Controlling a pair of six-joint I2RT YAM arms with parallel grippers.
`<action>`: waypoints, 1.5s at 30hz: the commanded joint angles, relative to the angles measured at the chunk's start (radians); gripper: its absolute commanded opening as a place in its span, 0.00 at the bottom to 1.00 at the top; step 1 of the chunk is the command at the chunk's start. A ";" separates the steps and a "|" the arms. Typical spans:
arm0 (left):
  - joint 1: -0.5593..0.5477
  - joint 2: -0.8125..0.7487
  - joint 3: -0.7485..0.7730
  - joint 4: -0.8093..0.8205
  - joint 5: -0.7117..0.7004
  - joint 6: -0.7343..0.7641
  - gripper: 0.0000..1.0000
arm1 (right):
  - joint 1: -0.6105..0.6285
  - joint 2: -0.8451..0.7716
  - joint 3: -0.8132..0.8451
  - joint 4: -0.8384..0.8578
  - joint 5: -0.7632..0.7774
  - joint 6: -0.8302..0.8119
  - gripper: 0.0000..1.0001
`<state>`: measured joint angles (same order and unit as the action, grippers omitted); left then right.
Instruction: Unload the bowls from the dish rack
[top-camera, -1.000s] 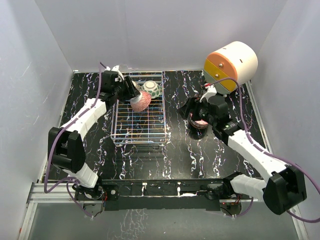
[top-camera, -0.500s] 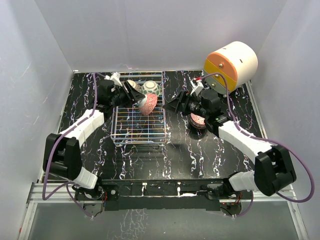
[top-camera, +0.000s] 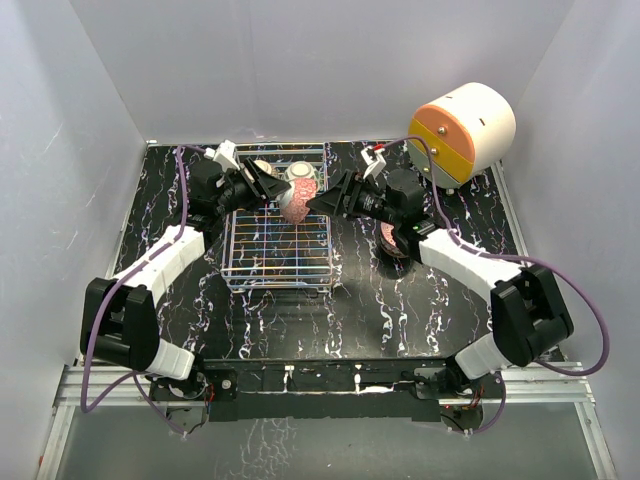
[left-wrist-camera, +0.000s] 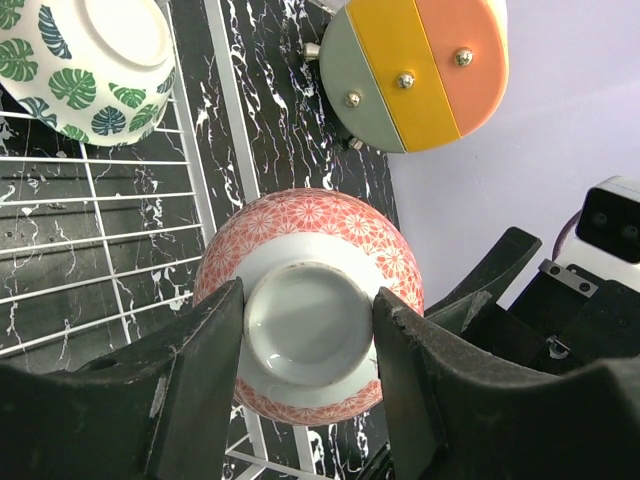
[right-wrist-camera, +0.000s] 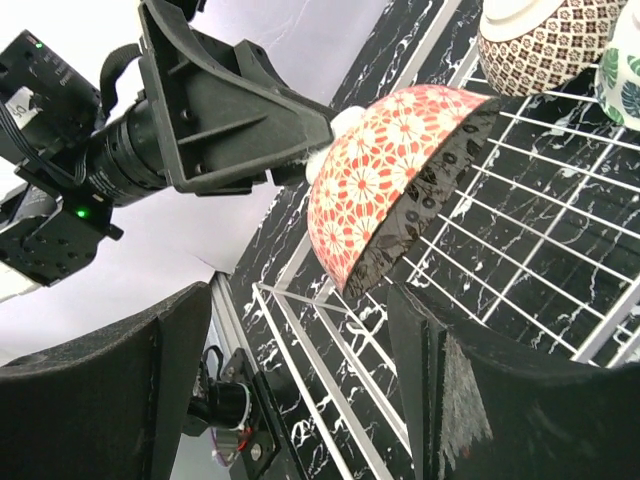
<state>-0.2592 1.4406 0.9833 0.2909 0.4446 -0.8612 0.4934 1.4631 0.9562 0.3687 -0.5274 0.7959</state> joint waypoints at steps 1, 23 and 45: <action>0.005 -0.068 0.006 0.065 0.038 -0.018 0.25 | 0.015 0.023 0.073 0.107 -0.014 0.028 0.73; 0.006 -0.123 -0.010 0.091 0.055 -0.051 0.25 | 0.015 0.115 0.006 0.561 -0.130 0.280 0.70; 0.008 -0.141 -0.008 0.106 0.066 -0.068 0.25 | 0.014 0.249 -0.004 0.833 -0.174 0.470 0.37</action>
<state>-0.2569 1.3518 0.9649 0.3470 0.4934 -0.9283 0.5049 1.7107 0.9512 1.0790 -0.6994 1.2480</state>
